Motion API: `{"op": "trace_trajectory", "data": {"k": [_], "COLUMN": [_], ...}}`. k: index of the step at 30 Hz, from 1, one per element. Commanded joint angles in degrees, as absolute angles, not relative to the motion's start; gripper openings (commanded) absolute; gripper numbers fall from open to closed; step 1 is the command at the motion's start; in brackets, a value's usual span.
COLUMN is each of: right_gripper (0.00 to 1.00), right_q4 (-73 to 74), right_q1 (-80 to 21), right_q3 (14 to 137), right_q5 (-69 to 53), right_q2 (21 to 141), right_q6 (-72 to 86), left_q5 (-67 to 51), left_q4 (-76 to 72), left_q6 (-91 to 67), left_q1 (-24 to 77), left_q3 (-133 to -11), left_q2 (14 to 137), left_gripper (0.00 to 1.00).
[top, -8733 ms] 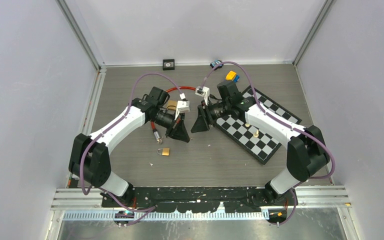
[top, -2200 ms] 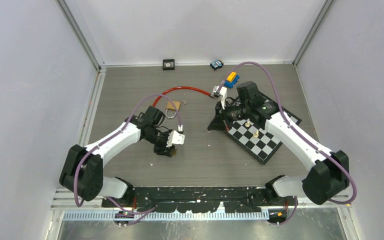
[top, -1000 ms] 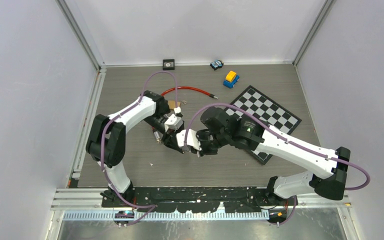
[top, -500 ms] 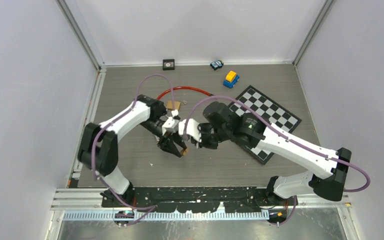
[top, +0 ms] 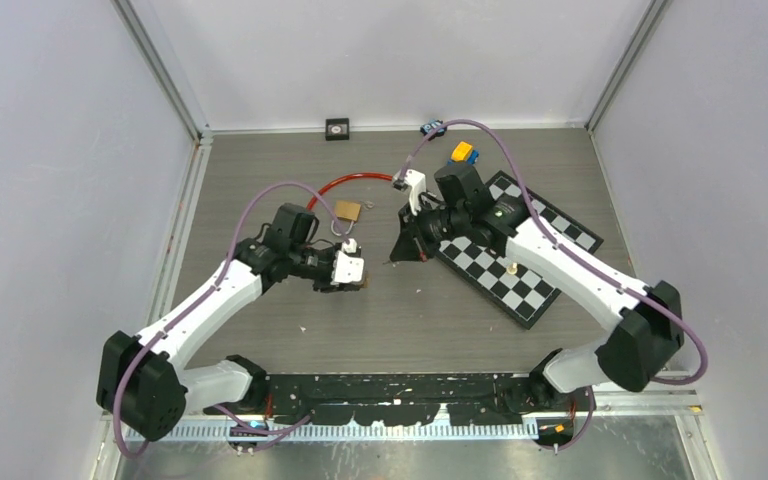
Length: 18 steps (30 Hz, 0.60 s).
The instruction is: Unlock with the key
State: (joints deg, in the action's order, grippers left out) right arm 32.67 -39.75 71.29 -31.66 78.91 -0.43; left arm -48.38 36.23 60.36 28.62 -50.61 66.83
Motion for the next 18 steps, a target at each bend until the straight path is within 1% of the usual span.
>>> {"op": "trace_trajectory", "data": {"k": [1,7,12,18], "right_gripper": [0.01,0.01,0.01,0.01], "right_q4": [24.3,21.1,20.5,18.5], "right_q1": [-37.8,-36.4,-35.4,-34.2], "right_q3": [73.1,73.5,74.9,75.1], "right_q5": [-41.0,-40.7,-40.8,-42.4], "right_q2": [82.5,86.8,91.6,94.0], "right_q6": [16.0,24.2,28.3,31.0], "left_q5": [-38.9,-32.9,-32.9,-32.9], "left_q4": [20.1,13.4,12.0,12.0], "left_q6": [53.5,49.6,45.8,45.3], "left_q1": [29.1,29.6,30.1,30.5], "left_q3": [-47.4,-44.2,-43.9,-43.6], "left_q2": [64.9,63.6,63.9,64.0], "left_gripper": [0.0,0.0,0.0,0.0]}}
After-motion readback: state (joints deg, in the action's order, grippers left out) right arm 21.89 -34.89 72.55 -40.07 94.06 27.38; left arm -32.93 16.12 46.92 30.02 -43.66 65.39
